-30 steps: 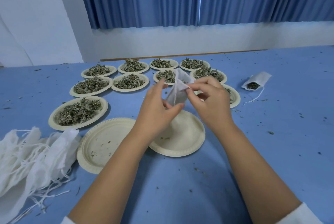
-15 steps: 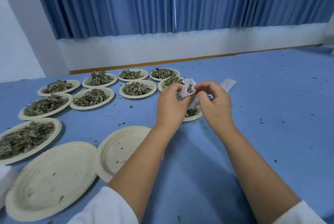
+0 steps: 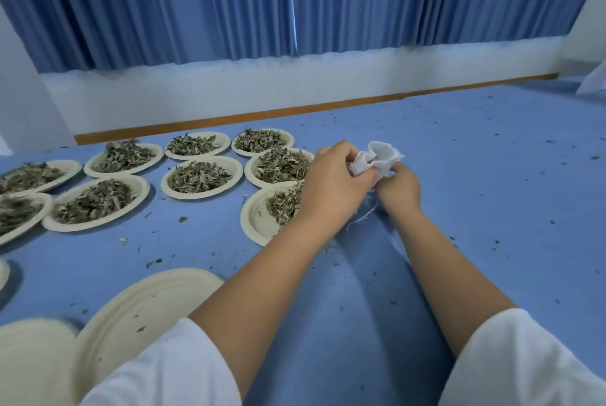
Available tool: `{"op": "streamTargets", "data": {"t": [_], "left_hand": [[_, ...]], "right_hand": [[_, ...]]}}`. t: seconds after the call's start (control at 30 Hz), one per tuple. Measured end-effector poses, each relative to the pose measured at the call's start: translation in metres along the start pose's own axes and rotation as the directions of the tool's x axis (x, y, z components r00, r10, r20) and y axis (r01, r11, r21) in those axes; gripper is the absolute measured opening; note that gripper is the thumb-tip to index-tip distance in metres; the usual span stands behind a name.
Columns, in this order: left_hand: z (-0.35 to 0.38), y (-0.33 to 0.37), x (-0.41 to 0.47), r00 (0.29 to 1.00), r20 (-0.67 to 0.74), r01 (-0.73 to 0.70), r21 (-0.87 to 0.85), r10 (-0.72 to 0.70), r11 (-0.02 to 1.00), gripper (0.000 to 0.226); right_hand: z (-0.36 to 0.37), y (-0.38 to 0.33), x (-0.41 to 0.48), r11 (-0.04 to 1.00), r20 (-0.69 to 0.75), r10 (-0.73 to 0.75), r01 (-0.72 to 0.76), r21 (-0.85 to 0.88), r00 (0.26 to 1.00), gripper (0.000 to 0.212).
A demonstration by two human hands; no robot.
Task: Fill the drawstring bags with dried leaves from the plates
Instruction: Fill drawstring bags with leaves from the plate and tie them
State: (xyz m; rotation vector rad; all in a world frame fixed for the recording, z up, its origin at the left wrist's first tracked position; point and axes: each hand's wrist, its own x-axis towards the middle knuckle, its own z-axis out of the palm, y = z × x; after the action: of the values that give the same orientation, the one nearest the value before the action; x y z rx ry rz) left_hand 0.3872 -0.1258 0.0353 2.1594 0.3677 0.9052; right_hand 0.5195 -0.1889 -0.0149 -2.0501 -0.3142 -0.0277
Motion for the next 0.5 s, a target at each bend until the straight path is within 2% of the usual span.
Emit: {"op": "streamTargets", "data": {"t": [0.07, 0.17, 0.37, 0.5], "left_hand": [[-0.001, 0.000, 0.002, 1.000, 0.014, -0.008, 0.003, 0.008, 1.000, 0.018], [-0.003, 0.000, 0.007, 1.000, 0.012, -0.022, -0.011, 0.022, 1.000, 0.018], [-0.003, -0.008, 0.028, 0.999, -0.016, -0.030, -0.037, 0.029, 0.999, 0.016], [0.012, -0.022, 0.035, 0.996, 0.080, -0.037, 0.033, 0.034, 0.999, 0.018]], "right_hand": [[0.007, 0.001, 0.005, 0.999, 0.032, -0.012, 0.013, -0.043, 0.999, 0.011], [0.015, 0.002, 0.006, 0.999, 0.027, -0.013, 0.012, 0.031, 1.000, 0.023], [0.010, 0.011, 0.012, 0.992, -0.037, 0.028, -0.023, 0.128, 0.999, 0.029], [0.011, 0.014, 0.015, 0.992, -0.042, 0.034, -0.028, 0.127, 0.999, 0.029]]}}
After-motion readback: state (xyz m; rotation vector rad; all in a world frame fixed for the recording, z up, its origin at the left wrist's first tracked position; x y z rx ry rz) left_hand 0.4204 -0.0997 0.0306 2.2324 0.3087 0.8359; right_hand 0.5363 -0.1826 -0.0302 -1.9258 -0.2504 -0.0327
